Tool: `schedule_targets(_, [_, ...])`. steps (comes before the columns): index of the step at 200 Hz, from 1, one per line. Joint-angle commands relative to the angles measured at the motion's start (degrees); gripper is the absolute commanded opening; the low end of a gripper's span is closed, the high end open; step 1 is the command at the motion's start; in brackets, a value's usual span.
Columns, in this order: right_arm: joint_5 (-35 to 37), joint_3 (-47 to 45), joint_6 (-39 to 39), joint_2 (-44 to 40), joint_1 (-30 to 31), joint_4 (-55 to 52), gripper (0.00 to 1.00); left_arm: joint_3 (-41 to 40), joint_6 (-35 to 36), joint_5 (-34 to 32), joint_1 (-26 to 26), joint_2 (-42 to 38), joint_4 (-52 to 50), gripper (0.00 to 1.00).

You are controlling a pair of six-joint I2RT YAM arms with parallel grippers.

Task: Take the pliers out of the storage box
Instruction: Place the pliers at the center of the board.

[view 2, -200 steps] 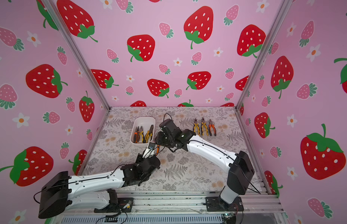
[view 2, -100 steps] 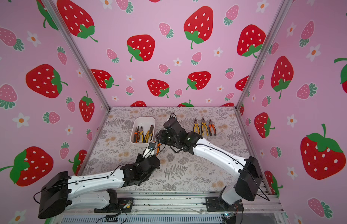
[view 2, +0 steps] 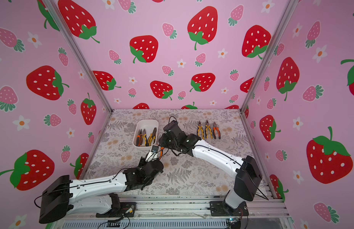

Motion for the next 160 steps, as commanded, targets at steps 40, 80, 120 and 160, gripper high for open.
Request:
schedule_targets(40, [0.62, 0.94, 0.28, 0.63, 0.63, -1.53, 0.28, 1.62, -0.75, -1.75, -0.15, -1.25, 1.82, 0.00])
schedule_targets(80, [0.67, 1.35, 0.47, 1.21, 0.63, -1.35, 0.14, 1.56, -0.75, -1.79, -0.22, -1.34, 1.81, 0.00])
schedule_targets(120, [1.24, 1.81, 0.16, 1.48, 0.63, -1.43, 0.00, 1.41, -0.69, -1.45, -0.15, -1.56, 1.84, 0.00])
schedule_targets(160, [5.13, 3.79, -2.62, 1.42, 0.63, -4.08, 0.00, 1.38, -0.44, -1.20, -0.14, -1.71, 2.01, 0.45])
